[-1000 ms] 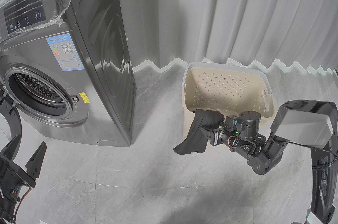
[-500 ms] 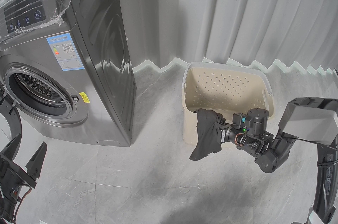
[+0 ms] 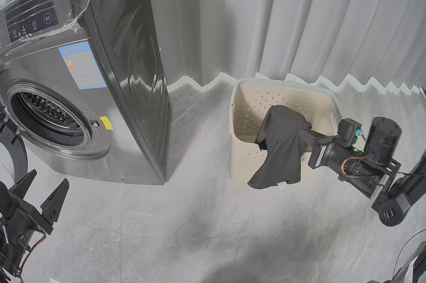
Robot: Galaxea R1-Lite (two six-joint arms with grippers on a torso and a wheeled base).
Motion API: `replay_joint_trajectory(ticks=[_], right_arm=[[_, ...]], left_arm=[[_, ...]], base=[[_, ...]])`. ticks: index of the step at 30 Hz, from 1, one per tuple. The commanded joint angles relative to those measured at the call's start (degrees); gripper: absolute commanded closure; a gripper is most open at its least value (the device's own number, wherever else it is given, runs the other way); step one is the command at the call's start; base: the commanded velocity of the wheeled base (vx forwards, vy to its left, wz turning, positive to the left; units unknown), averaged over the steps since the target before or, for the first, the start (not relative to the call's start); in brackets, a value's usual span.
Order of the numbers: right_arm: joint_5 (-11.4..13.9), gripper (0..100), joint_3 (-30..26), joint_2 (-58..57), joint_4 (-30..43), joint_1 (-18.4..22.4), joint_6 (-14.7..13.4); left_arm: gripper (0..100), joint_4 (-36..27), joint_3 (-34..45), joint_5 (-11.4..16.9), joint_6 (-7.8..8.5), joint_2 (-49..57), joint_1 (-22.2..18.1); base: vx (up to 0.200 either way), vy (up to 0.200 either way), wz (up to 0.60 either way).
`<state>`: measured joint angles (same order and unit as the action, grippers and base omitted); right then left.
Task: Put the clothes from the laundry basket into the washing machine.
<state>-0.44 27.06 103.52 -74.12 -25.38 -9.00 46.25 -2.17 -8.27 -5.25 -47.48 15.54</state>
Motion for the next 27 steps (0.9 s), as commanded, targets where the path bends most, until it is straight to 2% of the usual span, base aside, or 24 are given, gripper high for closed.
replay_joint_trajectory(ticks=[1,6,11,27], right_arm=[[-2.4,100,-5.4,-14.8,0.0,-4.4,-1.2],[-2.5,100,-6.5,-19.8,-0.1,-4.5,-1.3],[-2.0,100,-8.5,-22.8,-0.1,-4.6,-2.6],[-1.2,100,-8.6,-26.0,0.0,-5.1,-1.0]], left_arm=[[0,0.0,-0.4,0.1,-2.92,-4.0,0.0],[0,0.2,-0.3,0.0,-3.45,-3.2,-0.3],[0,0.1,0.1,0.0,-3.89,-4.3,0.0],[0,0.0,0.1,-0.1,-3.36,-4.3,1.4]], base=[[0.000,0.000,0.00],[0.000,0.000,0.00],[0.000,0.000,0.00],[0.000,0.000,0.00]])
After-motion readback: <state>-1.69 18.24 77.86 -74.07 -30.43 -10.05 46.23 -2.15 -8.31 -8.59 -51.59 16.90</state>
